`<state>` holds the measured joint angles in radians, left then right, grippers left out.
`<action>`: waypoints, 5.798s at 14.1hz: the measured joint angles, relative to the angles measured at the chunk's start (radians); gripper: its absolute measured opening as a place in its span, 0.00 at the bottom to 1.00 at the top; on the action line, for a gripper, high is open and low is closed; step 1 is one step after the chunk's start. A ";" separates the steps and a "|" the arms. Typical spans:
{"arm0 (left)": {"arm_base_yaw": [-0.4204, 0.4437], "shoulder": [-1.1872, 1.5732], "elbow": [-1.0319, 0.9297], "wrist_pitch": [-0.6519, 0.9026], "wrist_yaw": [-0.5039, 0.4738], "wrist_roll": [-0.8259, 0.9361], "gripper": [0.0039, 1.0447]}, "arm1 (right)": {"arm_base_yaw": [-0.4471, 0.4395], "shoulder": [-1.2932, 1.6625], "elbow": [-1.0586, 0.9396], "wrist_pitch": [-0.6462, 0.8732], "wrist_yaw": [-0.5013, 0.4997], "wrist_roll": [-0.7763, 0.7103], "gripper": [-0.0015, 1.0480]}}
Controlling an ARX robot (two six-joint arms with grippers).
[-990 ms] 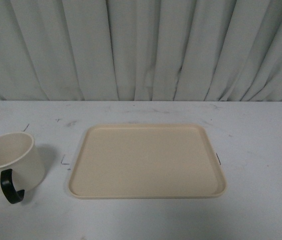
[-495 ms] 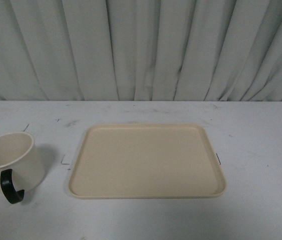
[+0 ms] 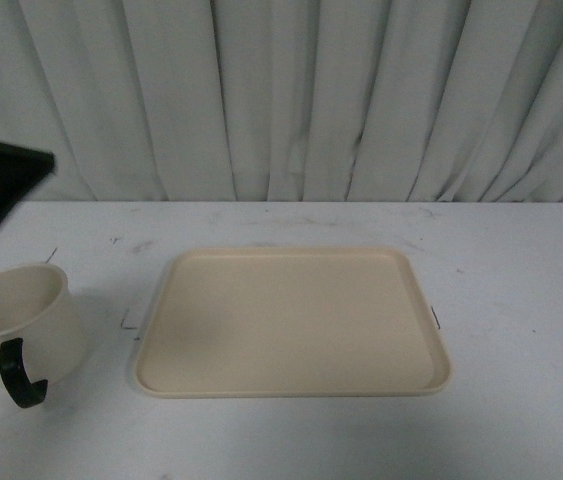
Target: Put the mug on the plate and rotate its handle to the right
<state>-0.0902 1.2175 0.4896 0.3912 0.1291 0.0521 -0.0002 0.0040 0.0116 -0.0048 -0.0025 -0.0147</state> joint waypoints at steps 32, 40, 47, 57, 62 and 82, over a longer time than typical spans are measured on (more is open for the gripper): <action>-0.187 0.630 0.490 -0.069 -0.119 -0.203 0.03 | 0.000 0.000 0.000 0.000 0.002 0.000 0.94; -0.332 0.833 0.613 -0.139 -0.223 -0.256 0.45 | 0.000 0.000 0.000 0.000 0.002 0.000 0.94; -0.378 0.336 0.209 0.522 -0.264 0.113 0.82 | 0.000 0.000 0.000 0.002 0.001 0.000 0.94; -0.056 -0.243 -0.367 0.440 -0.272 -0.049 0.01 | 0.000 0.000 0.000 0.000 0.002 0.000 0.94; 0.081 -0.446 -0.480 0.331 -0.135 -0.048 0.01 | 0.000 0.000 0.000 0.000 0.002 0.000 0.94; 0.087 -1.208 -0.474 -0.379 -0.131 -0.051 0.01 | 0.000 0.000 0.000 0.000 0.003 0.000 0.94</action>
<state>-0.0029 0.0093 0.0158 0.0120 -0.0017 0.0010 -0.0002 0.0040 0.0116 -0.0048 0.0002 -0.0147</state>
